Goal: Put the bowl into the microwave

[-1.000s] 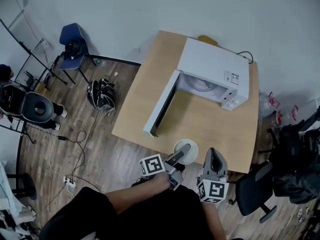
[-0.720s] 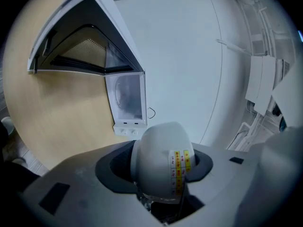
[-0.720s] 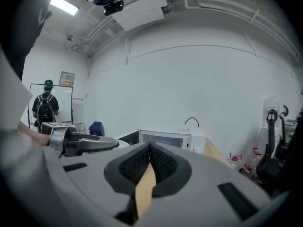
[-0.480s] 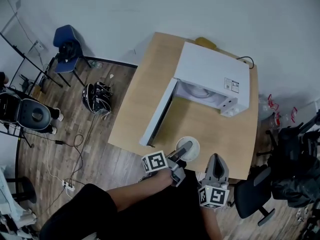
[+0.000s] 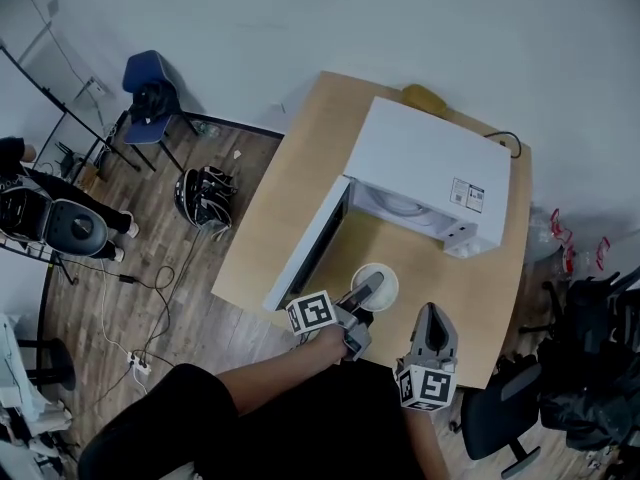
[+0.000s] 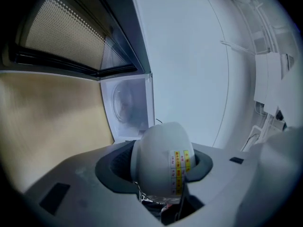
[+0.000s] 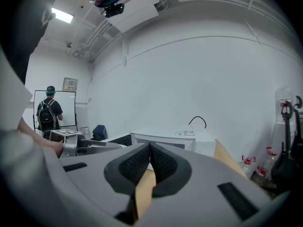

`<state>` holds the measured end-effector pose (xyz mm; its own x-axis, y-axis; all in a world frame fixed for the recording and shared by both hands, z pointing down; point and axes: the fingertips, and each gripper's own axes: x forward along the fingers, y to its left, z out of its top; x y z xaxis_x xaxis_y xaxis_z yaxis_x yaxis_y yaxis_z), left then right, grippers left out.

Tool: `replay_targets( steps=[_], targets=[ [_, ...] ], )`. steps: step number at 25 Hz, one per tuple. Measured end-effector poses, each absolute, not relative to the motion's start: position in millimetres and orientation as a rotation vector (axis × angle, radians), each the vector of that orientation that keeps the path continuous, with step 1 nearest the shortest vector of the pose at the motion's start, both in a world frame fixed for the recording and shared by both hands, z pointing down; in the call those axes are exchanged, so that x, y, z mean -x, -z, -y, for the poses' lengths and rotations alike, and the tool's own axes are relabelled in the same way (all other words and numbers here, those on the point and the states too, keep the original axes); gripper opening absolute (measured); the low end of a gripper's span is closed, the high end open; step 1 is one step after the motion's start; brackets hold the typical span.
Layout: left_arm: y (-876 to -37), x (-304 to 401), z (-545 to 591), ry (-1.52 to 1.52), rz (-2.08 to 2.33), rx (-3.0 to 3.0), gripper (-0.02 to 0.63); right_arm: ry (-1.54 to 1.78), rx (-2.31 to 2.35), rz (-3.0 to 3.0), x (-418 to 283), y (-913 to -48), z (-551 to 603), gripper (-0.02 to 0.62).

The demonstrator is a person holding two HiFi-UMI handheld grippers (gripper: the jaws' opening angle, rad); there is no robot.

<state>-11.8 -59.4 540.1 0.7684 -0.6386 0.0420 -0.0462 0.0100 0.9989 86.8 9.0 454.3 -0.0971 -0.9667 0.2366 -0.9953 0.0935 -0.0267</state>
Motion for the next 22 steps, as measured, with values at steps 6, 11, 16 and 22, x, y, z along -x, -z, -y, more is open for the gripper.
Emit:
replay_targets(
  steps=[6,11,16,22],
  targets=[
    [-565.1,-12.3,101.6,0.493,0.638,-1.5,0.222,-0.309,-1.928,2.216,-111.5,-468.5,19.4,0.06],
    [-595.6,-27.5,140.1,0.467,0.696,-1.466,0.222,-0.365,-1.894,2.213,-132.9,-482.7,37.8,0.061],
    [-616.7,-35.9,176.9,0.457,0.749,-1.465,0.222,-0.409,-1.87,2.21,-146.6,-496.5,49.2,0.06],
    [-633.8,-46.6,210.9,0.452,0.791,-1.474,0.222,-0.45,-1.837,2.208,-157.2,-509.9,62.0,0.06]
  ],
)
